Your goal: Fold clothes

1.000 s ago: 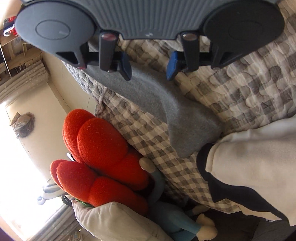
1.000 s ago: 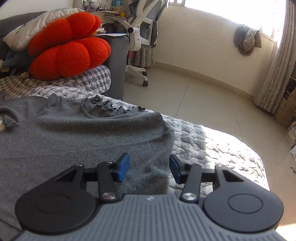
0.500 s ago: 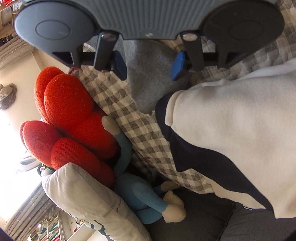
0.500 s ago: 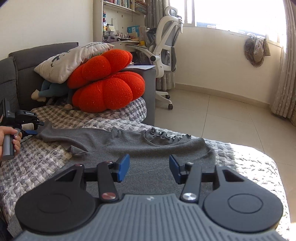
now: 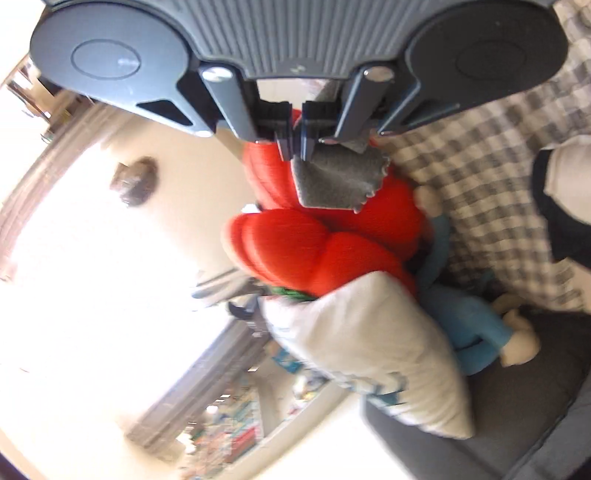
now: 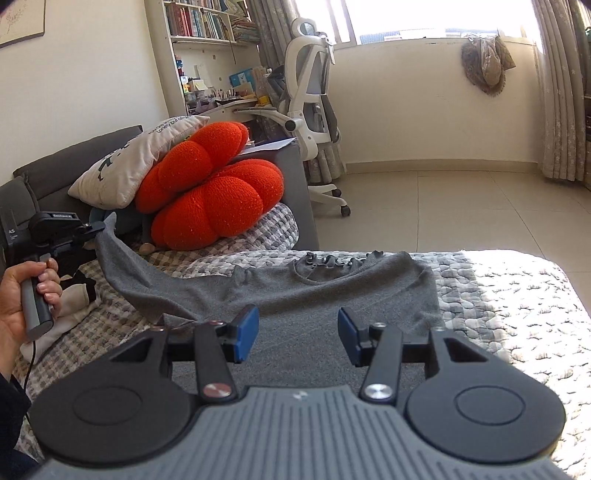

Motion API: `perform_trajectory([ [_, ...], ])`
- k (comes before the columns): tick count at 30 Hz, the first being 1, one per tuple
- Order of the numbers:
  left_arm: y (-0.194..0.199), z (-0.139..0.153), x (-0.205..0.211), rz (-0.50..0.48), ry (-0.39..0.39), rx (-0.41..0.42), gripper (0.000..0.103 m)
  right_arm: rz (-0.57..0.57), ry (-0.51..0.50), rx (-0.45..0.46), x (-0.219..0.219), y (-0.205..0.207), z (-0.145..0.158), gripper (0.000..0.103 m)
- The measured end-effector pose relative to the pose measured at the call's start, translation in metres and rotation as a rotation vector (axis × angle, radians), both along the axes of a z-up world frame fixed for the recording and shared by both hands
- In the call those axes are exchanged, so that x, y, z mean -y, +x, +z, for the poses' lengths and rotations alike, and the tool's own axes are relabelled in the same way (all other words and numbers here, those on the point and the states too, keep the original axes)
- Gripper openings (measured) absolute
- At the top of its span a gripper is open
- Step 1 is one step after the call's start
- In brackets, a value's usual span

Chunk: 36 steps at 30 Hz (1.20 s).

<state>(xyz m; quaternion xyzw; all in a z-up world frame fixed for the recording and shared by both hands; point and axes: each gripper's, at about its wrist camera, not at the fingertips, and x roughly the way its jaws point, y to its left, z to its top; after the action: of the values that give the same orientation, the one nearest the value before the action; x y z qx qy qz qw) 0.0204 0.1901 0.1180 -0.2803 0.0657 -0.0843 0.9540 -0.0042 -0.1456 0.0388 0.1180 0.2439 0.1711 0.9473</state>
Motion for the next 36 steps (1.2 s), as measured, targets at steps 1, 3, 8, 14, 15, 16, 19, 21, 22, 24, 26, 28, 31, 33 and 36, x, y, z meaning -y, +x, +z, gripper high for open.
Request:
perform_trajectory([
  [1, -0.014, 0.018, 0.032, -0.127, 0.068, 0.083, 0.006, -0.012, 0.027, -0.004, 0.004, 0.002, -0.001, 0.051],
  [3, -0.038, 0.037, 0.083, -0.332, 0.148, 0.182, 0.019, -0.043, 0.093, -0.019, 0.017, 0.006, -0.002, 0.052],
  [8, -0.034, 0.020, 0.110, -0.415, 0.096, 0.049, 0.049, -0.119, 0.228, -0.074, 0.056, 0.009, -0.010, 0.055],
  [14, 0.003, -0.050, 0.087, -0.336, 0.127, -0.297, 0.047, -0.124, 0.260, -0.178, 0.078, 0.012, -0.029, 0.055],
  [15, 0.003, -0.056, 0.090, -0.322, 0.195, -0.323, 0.047, -0.115, 0.265, -0.184, 0.077, 0.011, -0.030, 0.055],
  [16, 0.003, -0.059, 0.092, -0.326, 0.245, -0.332, 0.047, -0.106, 0.269, -0.191, 0.077, 0.011, -0.031, 0.055],
  [19, 0.003, -0.062, 0.099, -0.363, 0.362, -0.342, 0.050, -0.084, 0.288, -0.196, 0.078, 0.008, -0.029, 0.055],
  [21, 0.003, -0.066, 0.106, -0.366, 0.432, -0.356, 0.050, -0.068, 0.325, -0.189, 0.081, 0.007, -0.027, 0.057],
  [22, 0.004, -0.070, 0.110, -0.365, 0.472, -0.365, 0.050, -0.061, 0.339, -0.190, 0.082, 0.007, -0.026, 0.060],
  [24, 0.006, -0.077, 0.117, -0.362, 0.537, -0.383, 0.050, -0.059, 0.279, -0.193, 0.077, 0.008, -0.025, 0.061],
  [26, 0.007, -0.085, 0.125, -0.360, 0.597, -0.399, 0.050, -0.054, 0.195, -0.198, 0.069, 0.009, -0.025, 0.061],
  [28, 0.009, -0.092, 0.132, -0.356, 0.651, -0.414, 0.050, -0.027, 0.140, -0.225, 0.061, 0.012, -0.030, 0.061],
  [31, 0.013, -0.101, 0.137, -0.337, 0.703, -0.434, 0.050, -0.024, 0.119, -0.287, 0.057, 0.016, -0.040, 0.061],
  [33, 0.017, -0.107, 0.139, -0.334, 0.720, -0.441, 0.049, -0.029, 0.123, -0.316, 0.055, 0.019, -0.049, 0.061],
  [36, 0.022, -0.114, 0.139, -0.332, 0.749, -0.451, 0.014, -0.016, 0.092, -0.329, 0.045, 0.022, -0.056, 0.049],
])
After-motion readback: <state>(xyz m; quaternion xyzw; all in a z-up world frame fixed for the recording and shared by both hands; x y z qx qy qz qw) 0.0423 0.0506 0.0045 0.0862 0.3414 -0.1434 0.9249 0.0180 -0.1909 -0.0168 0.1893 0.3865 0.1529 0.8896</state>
